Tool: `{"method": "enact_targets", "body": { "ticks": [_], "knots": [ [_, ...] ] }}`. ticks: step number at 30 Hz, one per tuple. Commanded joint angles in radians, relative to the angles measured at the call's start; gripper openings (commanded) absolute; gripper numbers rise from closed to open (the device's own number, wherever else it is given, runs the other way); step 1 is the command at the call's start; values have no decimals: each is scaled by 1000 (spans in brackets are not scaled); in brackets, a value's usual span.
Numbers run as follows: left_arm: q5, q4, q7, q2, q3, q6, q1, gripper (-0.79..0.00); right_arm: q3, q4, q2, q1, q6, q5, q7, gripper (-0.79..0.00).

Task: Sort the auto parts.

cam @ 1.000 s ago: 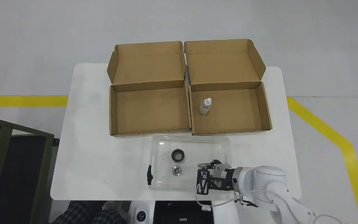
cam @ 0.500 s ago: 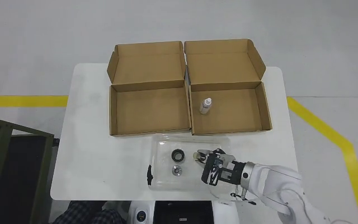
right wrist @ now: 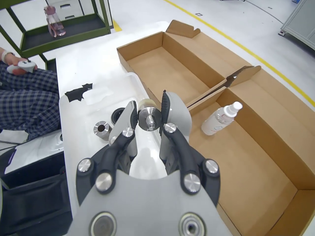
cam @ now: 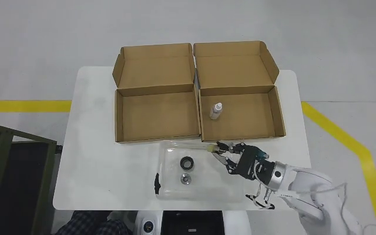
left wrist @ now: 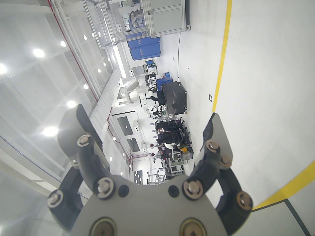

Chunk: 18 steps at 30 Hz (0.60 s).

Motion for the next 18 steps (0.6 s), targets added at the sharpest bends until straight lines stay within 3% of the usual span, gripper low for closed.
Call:
{"method": "enact_targets", "body": {
  "ticks": [1,18],
  "knots": [
    [0,0,0,0,0,0,0,0,23,2,1,-3,-3,28,-9,-785],
    [0,0,0,0,0,0,0,0,114,23,8,-12,-58,207,-79,-785]
  ]
}}
